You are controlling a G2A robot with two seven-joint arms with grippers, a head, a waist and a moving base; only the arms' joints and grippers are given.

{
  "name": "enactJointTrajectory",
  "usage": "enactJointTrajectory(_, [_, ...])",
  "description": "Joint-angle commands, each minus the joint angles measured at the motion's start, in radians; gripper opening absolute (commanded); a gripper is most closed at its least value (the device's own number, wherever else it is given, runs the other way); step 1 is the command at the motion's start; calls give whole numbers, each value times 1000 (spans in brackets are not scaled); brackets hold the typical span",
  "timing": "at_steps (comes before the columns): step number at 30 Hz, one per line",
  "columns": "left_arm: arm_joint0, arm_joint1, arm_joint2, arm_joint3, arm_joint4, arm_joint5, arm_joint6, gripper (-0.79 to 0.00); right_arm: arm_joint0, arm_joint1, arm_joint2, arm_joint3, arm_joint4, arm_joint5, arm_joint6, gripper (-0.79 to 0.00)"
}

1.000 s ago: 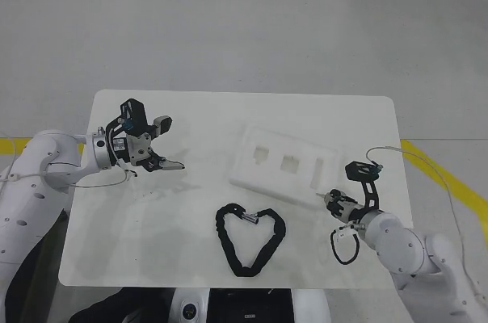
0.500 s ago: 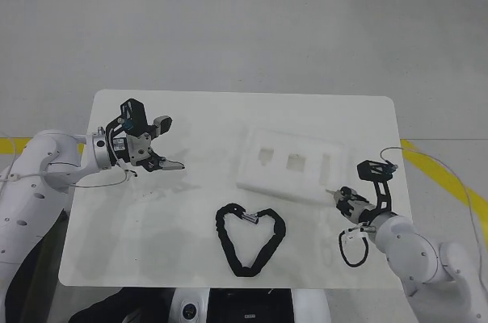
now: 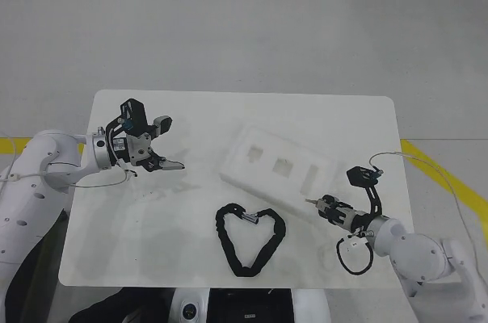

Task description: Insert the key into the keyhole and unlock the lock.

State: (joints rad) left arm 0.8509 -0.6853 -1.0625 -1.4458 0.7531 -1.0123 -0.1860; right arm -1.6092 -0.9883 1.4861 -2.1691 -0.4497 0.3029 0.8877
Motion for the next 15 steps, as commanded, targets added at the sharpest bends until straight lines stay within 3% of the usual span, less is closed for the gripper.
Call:
enactJointTrajectory(1, [0, 0, 0, 0, 0, 0, 0, 0, -3, -1, 1, -5, 12, -14, -24, -785])
enactJointTrajectory(15, [0, 0, 0, 0, 0, 0, 0, 0, -42, -8, 42, 19, 204, -160, -97, -785])
